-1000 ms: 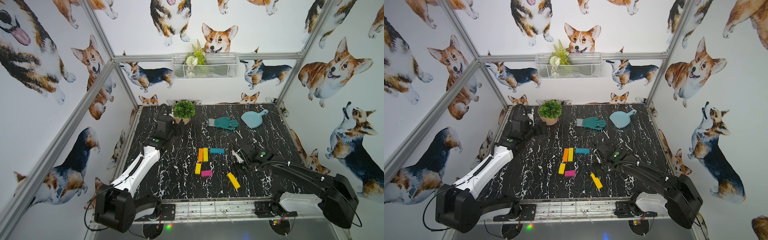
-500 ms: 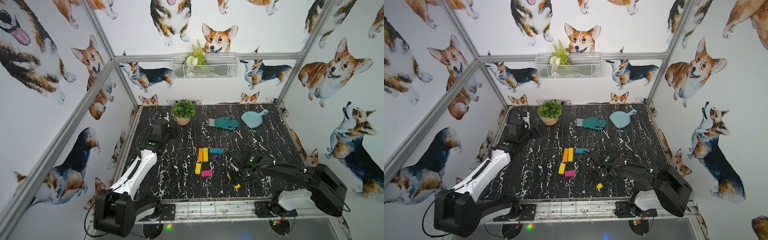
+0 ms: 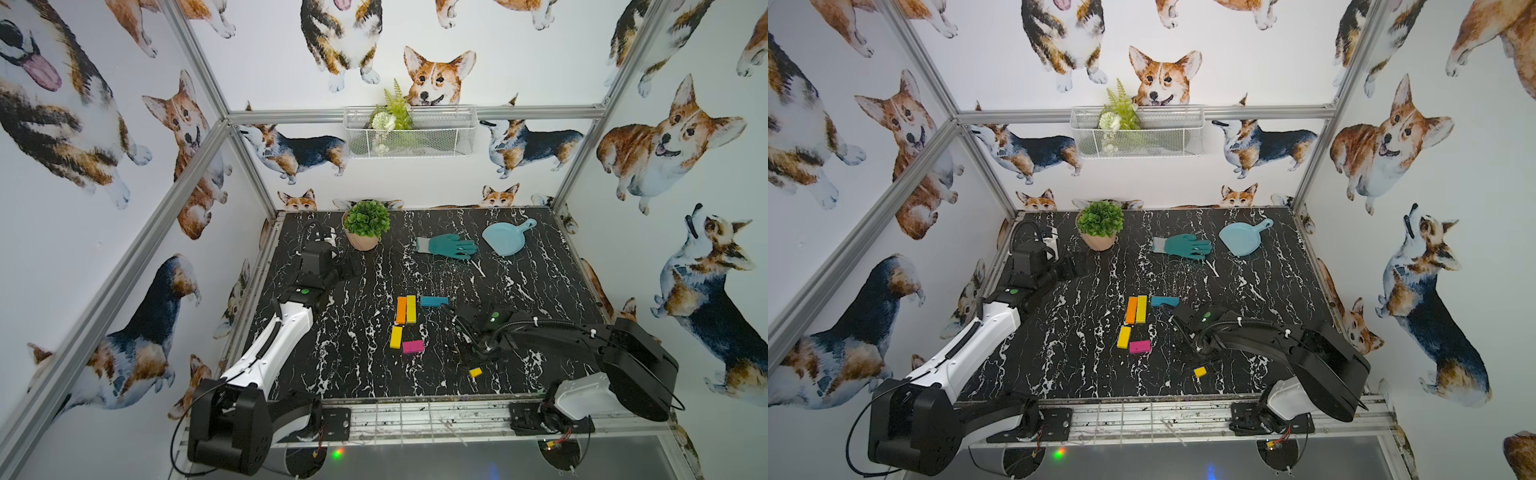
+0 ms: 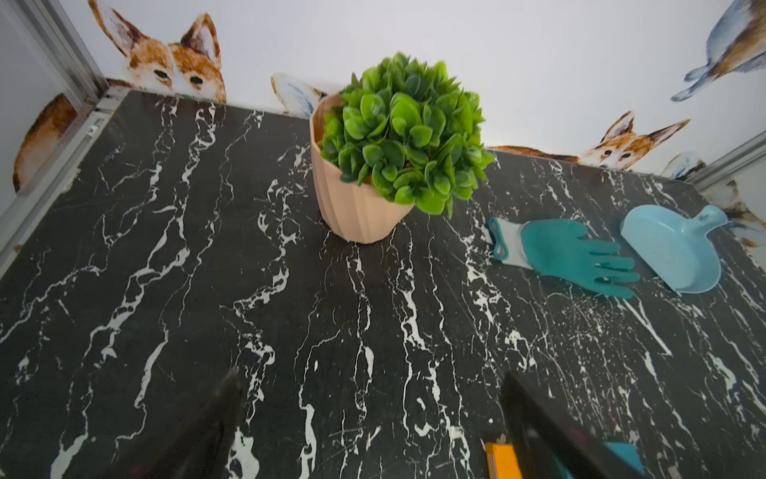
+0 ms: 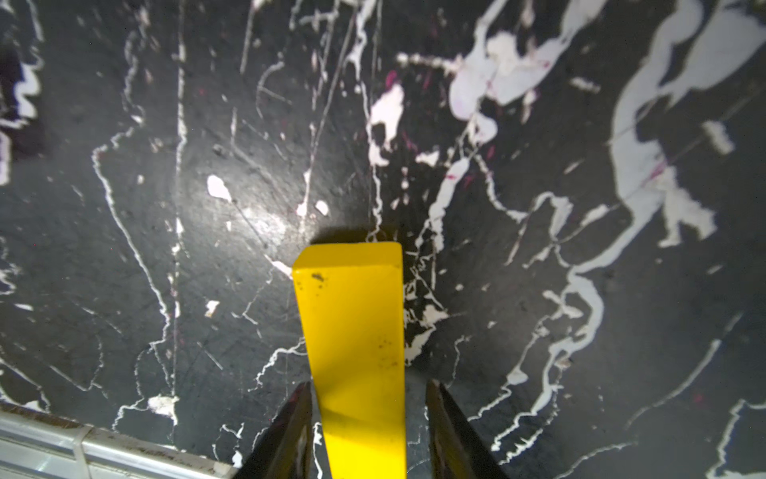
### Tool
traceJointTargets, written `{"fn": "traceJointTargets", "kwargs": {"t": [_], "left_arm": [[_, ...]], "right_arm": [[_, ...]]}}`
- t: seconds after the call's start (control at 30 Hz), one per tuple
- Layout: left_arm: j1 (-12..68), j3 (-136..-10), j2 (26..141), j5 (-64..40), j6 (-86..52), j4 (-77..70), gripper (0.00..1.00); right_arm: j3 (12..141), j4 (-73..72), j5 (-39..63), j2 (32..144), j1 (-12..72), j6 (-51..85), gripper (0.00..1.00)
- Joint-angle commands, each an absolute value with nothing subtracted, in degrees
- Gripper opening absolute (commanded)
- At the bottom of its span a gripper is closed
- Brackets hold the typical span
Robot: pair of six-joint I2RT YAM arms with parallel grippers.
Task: Assemble the letter p with building blocks
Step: Pick up the building block from the center of the board.
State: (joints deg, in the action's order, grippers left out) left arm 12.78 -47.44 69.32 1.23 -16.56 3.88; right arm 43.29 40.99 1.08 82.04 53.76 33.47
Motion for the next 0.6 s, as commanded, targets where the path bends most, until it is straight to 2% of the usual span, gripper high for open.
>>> {"fn": "traceJointTargets", "kwargs": {"t": [0.0, 0.13, 0.33, 0.47, 0.57], "left_arm": [[12.57, -47.11, 69.43, 0.97, -17.07, 2.64, 1.0], [12.48, -47.04, 69.43, 1.14, -16.92, 2.64, 1.0], [12.48, -46.89, 69.52, 1.23, -16.61, 2.79, 1.0], [12.48, -46.93, 69.61, 0.63, -16.22, 2.65, 1.0], [12.48, -46.62, 69.87, -2.59, -14.97, 1.24, 1.0]], "right_arm": [[44.94, 42.78, -0.33, 83.41, 53.96, 34.54, 0.43], [46.85, 43.33, -0.53, 84.65, 53.96, 34.53, 0.34], [48.92, 43.42, -1.47, 85.69, 53.96, 34.87, 0.26], [50.78, 44.52, -4.3, 85.07, 53.13, 34.9, 0.24], [52.75, 44.29, -3.59, 83.37, 48.98, 34.09, 0.24]]}}
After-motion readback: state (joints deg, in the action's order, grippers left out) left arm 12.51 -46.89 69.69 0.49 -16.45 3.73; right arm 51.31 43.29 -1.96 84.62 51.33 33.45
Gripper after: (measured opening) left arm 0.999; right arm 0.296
